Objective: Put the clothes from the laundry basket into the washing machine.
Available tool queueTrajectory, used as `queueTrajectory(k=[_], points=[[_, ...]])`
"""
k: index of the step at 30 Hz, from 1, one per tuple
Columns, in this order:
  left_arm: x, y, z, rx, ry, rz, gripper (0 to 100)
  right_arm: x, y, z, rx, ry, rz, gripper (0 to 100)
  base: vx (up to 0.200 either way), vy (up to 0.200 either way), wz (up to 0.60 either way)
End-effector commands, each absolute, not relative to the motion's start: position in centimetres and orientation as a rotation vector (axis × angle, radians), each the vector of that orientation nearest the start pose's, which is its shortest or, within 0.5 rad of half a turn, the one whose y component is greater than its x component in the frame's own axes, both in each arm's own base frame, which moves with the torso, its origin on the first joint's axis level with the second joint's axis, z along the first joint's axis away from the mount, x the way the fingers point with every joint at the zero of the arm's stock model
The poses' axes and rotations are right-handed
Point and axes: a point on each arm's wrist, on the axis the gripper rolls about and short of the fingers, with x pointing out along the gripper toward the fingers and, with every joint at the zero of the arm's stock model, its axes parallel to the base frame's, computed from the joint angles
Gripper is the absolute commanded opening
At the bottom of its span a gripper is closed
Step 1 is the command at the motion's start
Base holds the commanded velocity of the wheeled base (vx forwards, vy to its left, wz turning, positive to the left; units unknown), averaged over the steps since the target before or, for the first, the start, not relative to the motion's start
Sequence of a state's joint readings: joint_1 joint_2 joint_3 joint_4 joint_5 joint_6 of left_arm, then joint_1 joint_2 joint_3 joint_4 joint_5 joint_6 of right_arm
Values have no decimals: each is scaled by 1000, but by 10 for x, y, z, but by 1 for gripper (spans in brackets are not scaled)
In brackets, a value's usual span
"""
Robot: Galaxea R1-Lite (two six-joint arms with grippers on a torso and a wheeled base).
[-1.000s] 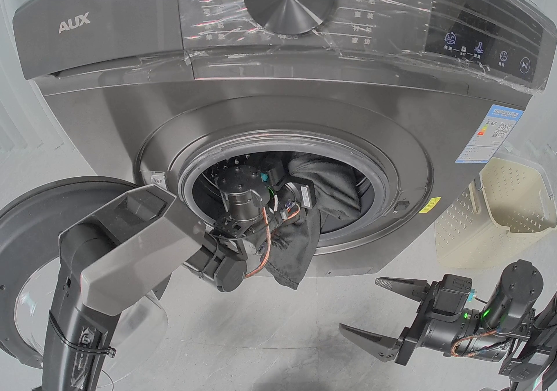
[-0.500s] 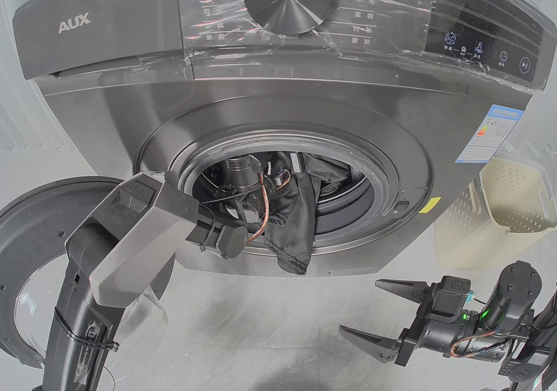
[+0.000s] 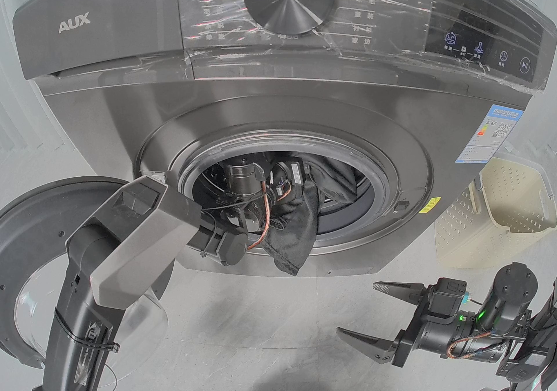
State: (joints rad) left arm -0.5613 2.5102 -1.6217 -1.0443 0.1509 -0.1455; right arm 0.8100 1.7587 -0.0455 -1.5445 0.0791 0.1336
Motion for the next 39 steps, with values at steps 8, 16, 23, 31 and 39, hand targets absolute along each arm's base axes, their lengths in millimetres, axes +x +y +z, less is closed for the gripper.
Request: queueTrajectory(k=[8,16,23,31,39], points=[[414,-277,67,-104,137,-459,100,143,151,94,62,222,873,100,0,0,0],[429,-283,66,-116,95,-442,0,144,153,92,60,228,874,100,0,0,0],[440,-289,77,-161,3,-437,0,143,154,91,58,235,879,100,0,0,0],[467,-285,99,-214,-143,-327,0,144,154,90,58,237,875,100,0,0,0],[477,-274,103,-214,-151,-283,0,145,154,90,57,237,873,100,0,0,0]])
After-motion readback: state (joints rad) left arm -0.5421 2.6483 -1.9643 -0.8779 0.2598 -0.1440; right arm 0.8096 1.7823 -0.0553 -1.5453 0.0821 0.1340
